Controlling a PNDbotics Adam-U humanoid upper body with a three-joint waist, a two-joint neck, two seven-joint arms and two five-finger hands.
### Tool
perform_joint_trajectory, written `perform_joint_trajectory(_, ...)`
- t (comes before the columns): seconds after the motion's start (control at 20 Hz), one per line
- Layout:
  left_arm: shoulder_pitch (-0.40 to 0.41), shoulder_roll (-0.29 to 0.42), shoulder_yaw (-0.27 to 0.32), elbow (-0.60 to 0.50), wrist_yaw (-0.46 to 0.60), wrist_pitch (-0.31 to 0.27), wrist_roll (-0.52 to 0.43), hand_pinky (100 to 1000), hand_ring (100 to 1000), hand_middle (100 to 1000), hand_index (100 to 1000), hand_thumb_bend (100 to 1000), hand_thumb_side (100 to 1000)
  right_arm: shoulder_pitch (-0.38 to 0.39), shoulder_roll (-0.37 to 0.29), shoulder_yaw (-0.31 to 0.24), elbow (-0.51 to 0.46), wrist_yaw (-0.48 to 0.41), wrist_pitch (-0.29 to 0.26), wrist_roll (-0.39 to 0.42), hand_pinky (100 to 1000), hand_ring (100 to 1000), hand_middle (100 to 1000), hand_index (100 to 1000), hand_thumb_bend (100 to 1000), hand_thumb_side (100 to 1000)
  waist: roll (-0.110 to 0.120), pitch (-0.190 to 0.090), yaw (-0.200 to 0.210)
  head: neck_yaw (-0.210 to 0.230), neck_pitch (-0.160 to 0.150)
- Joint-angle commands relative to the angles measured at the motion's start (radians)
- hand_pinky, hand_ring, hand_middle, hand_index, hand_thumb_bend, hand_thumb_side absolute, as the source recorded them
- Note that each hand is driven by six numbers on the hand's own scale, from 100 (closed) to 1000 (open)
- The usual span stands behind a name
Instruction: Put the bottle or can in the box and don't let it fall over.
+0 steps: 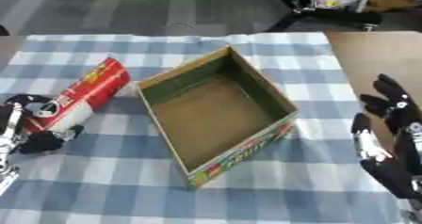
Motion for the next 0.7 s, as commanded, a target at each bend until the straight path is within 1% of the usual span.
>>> perform_joint_trajectory(0.05,0.002,0.019,0.004,-0.002,-0.008,0.007,0.011,394,432,727,658,513,100,-0.001,-0.012,-0.007,-0.018,-0.003,-0.006,0.000,863,857,1000,930,100,484,-0.007,-0.006,-0.002,0.001,-0.007)
perform_joint_trajectory(0.65,-0.002,0.032,0.018,-0.062,-0.040,0.029,0.044,389,419,716,639,515,100,0.003,-0.015,-0.008,-0.018,-0.007,-0.008,0.000,863,857,1000,930,100,484,-0.005,-0.013,0.000,-0.001,0.000)
perform_joint_trajectory(0.7,-0.002,0.033,0.022,-0.068,-0.039,0.031,0.049,387,417,715,631,463,100,0.003,-0.015,-0.008,-0.018,-0.007,-0.008,0.000,863,857,1000,930,100,484,-0.005,-0.013,0.000,-0.002,0.001)
